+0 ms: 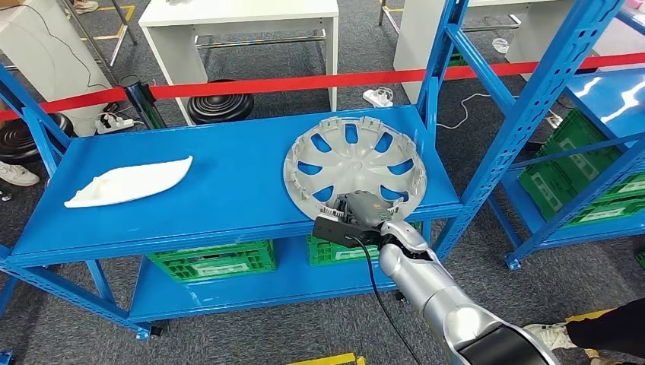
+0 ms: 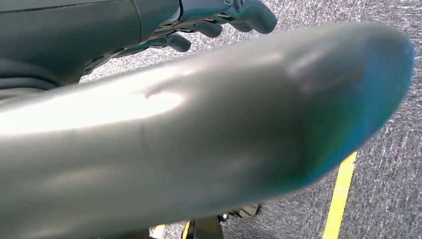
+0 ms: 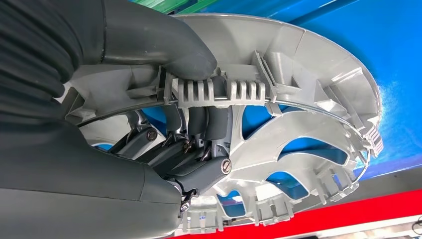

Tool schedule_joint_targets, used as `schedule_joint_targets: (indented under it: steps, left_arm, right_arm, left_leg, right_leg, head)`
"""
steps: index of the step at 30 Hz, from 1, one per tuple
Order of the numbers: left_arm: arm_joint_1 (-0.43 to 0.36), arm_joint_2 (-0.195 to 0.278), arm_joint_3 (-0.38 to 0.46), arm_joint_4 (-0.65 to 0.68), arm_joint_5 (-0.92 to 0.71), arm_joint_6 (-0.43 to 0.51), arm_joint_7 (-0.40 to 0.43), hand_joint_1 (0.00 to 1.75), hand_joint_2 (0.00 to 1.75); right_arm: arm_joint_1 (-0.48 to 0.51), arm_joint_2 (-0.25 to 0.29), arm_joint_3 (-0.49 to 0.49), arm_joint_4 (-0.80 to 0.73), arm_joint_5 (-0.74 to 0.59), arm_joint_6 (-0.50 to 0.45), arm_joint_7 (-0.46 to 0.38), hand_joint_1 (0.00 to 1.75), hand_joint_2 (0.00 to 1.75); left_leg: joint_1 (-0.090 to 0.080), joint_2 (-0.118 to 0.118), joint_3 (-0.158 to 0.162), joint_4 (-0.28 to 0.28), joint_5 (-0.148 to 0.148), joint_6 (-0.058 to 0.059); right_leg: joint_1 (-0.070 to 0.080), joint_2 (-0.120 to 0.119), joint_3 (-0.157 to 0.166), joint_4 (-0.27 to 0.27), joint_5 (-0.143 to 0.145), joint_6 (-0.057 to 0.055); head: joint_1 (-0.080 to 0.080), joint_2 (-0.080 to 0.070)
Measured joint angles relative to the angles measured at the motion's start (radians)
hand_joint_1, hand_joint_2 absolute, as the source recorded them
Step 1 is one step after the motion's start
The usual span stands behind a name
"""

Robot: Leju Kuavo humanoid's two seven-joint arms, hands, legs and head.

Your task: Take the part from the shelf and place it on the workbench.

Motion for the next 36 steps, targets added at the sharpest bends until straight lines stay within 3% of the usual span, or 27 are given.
schedule_joint_targets:
  steps: [2, 4, 8, 13, 25, 36]
  left_arm:
    - [0.000, 0.000, 0.000, 0.000, -0.001, -0.006, -0.001, 0.00, 0.00]
    - [0.000, 0.000, -0.004, 0.000, -0.013, -0.045, -0.003, 0.00, 0.00]
    - [0.000, 0.001, -0.026, 0.001, -0.048, -0.162, 0.014, 0.00, 0.00]
    - [0.003, 0.003, -0.054, 0.001, -0.072, -0.277, 0.023, 0.00, 0.00]
    - [0.020, 0.007, -0.070, 0.000, -0.062, -0.209, -0.056, 0.00, 0.00]
    - [0.042, 0.004, -0.070, 0.001, -0.042, -0.183, -0.058, 0.00, 0.00]
  right_arm:
    - [0.000, 0.000, 0.000, 0.000, -0.003, -0.003, -0.003, 0.00, 0.87]
    - [0.002, 0.000, -0.005, -0.001, -0.022, -0.020, -0.026, 0.00, 0.00]
    - [0.007, -0.001, -0.032, -0.041, -0.042, -0.082, -0.062, 0.00, 0.00]
    - [0.019, -0.005, -0.058, -0.170, 0.051, -0.129, 0.040, 0.00, 0.00]
    - [0.142, -0.016, -0.072, -0.500, 0.211, -0.193, 0.092, 0.00, 0.00]
    - [0.151, -0.015, -0.052, -0.585, 0.182, -0.149, 0.057, 0.00, 0.00]
  left_leg:
    - [0.000, 0.000, 0.000, 0.000, 0.000, 0.000]
    - [0.000, 0.000, 0.000, 0.000, 0.000, 0.000]
    - [0.000, 0.001, 0.000, 0.000, 0.000, 0.000]
    - [0.000, 0.001, 0.000, 0.000, 0.000, 0.000]
    - [0.000, 0.001, -0.001, 0.000, -0.001, 0.000]
    - [0.000, 0.001, -0.001, 0.000, -0.001, 0.000]
  right_leg:
    - [0.000, 0.000, 0.000, 0.000, 0.000, 0.000]
    - [0.000, 0.000, 0.000, 0.000, 0.000, 0.000]
    - [-0.001, 0.000, 0.000, 0.000, 0.000, 0.000]
    - [0.000, 0.000, 0.000, 0.000, 0.000, 0.000]
    - [0.000, 0.000, -0.001, 0.000, 0.000, 0.000]
    - [0.000, 0.000, -0.001, 0.000, 0.000, 0.000]
  head:
    - [0.000, 0.000]
    - [0.000, 0.000]
    - [0.000, 0.000]
    - [0.000, 0.000]
    - [0.000, 0.000]
    - [0.000, 0.000]
